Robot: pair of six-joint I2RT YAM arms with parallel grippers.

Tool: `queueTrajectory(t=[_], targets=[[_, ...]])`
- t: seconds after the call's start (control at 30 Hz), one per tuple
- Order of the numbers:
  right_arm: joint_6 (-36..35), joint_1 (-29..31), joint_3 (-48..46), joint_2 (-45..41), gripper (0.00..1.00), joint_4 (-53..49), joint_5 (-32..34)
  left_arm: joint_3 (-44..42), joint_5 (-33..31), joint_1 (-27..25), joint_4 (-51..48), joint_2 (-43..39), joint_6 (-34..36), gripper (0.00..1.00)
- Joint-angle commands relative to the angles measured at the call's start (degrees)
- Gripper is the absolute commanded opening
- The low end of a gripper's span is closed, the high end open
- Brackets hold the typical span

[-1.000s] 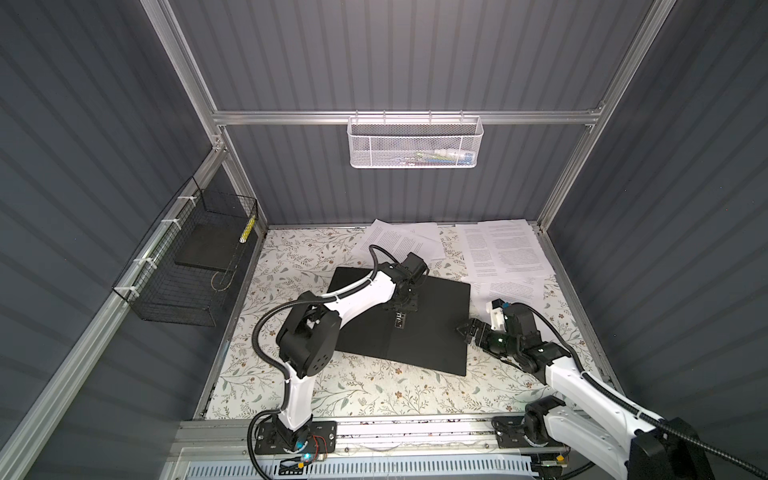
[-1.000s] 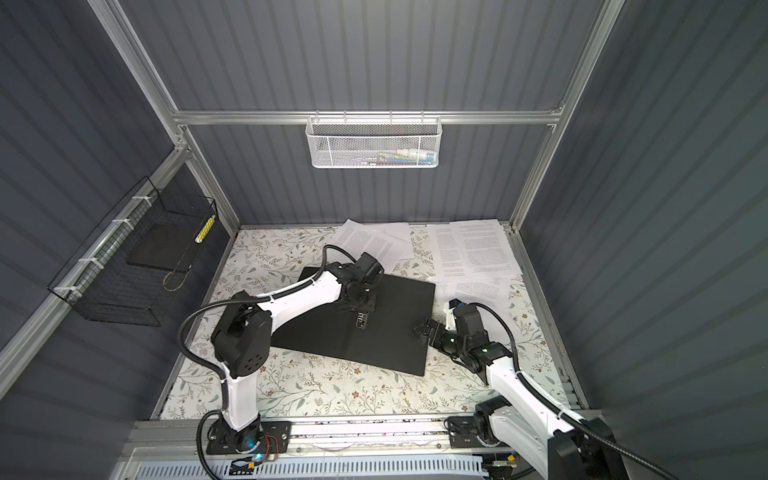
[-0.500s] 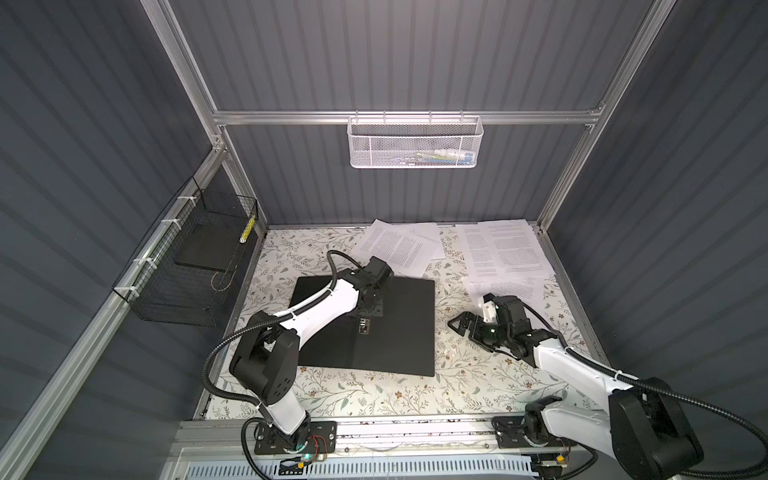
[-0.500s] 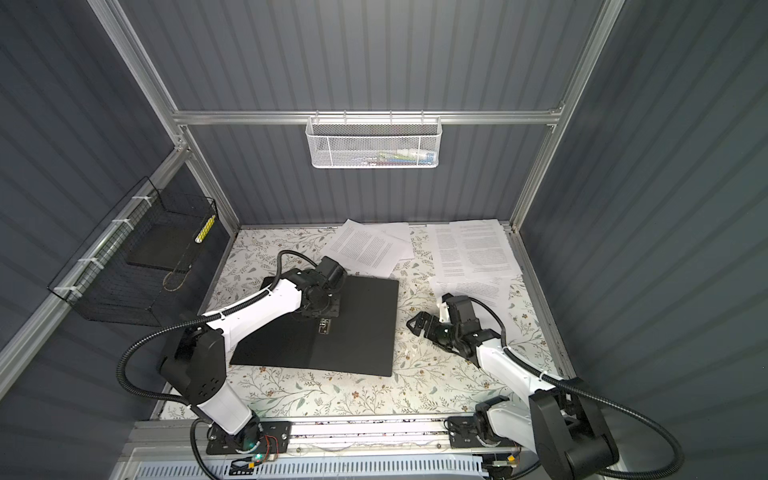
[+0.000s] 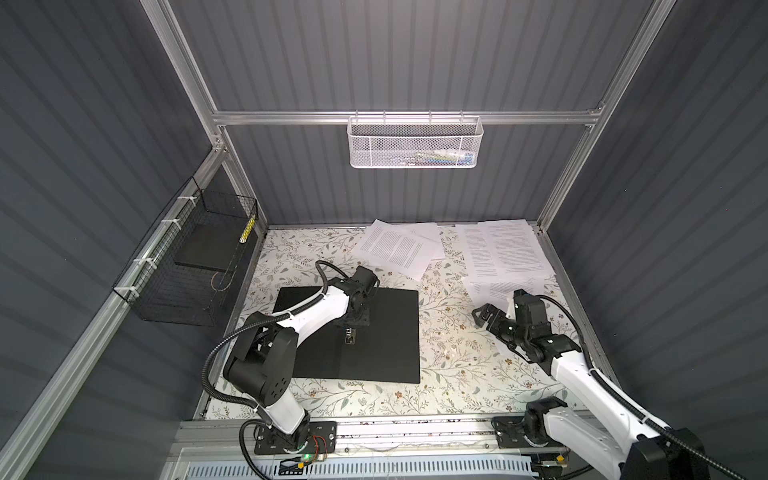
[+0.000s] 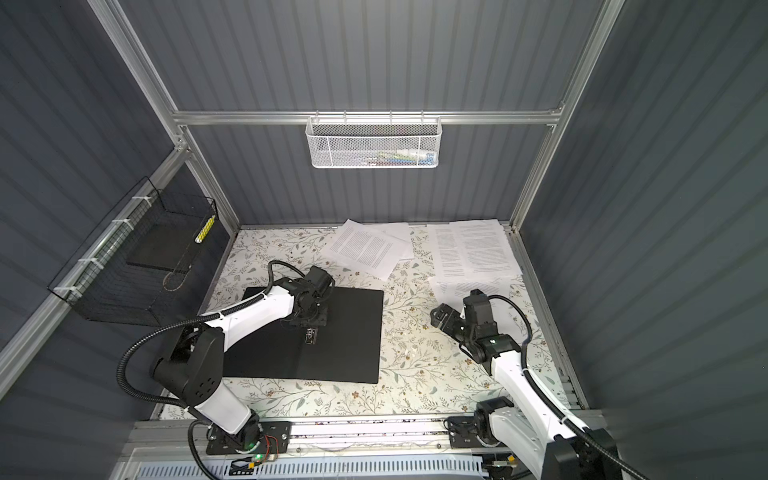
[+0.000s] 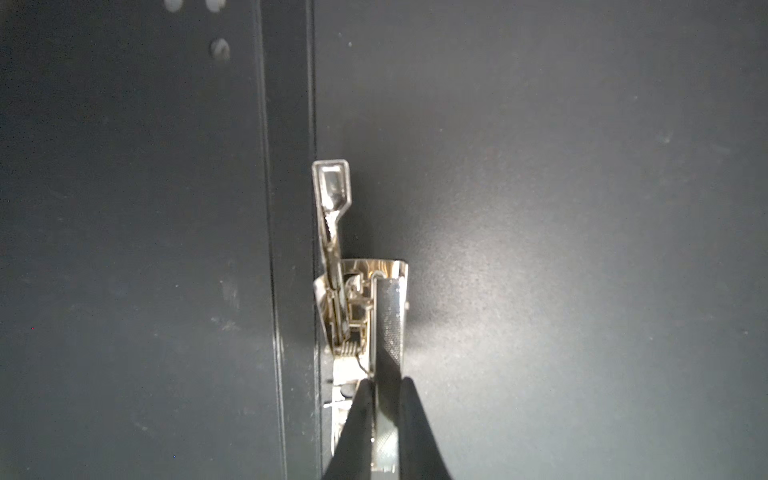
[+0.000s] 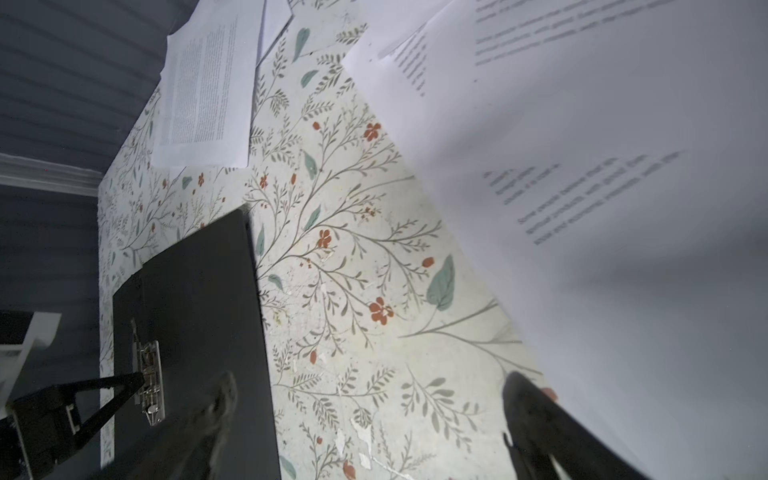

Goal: Put the files into the folder

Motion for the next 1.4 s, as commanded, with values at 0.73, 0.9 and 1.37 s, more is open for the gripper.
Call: queueTrajectory(t=[0.73, 0.9, 1.37], targets=[[2.4, -7.0, -2.5, 2.2, 0.99, -5.8, 3.7, 2.6, 5.3, 0.2, 7.8, 8.6, -3.6, 0.02], [2.4, -7.5, -2.4, 6.4, 0.99, -3.6, 1.8, 1.5, 4.2, 0.3, 8.3, 8.0, -4.0, 0.04], [4.3, -6.7, -1.3, 15.2, 0.99, -0.2, -4.5, -3.2, 3.2, 2.5, 9.5, 4.7, -3.9, 0.27]])
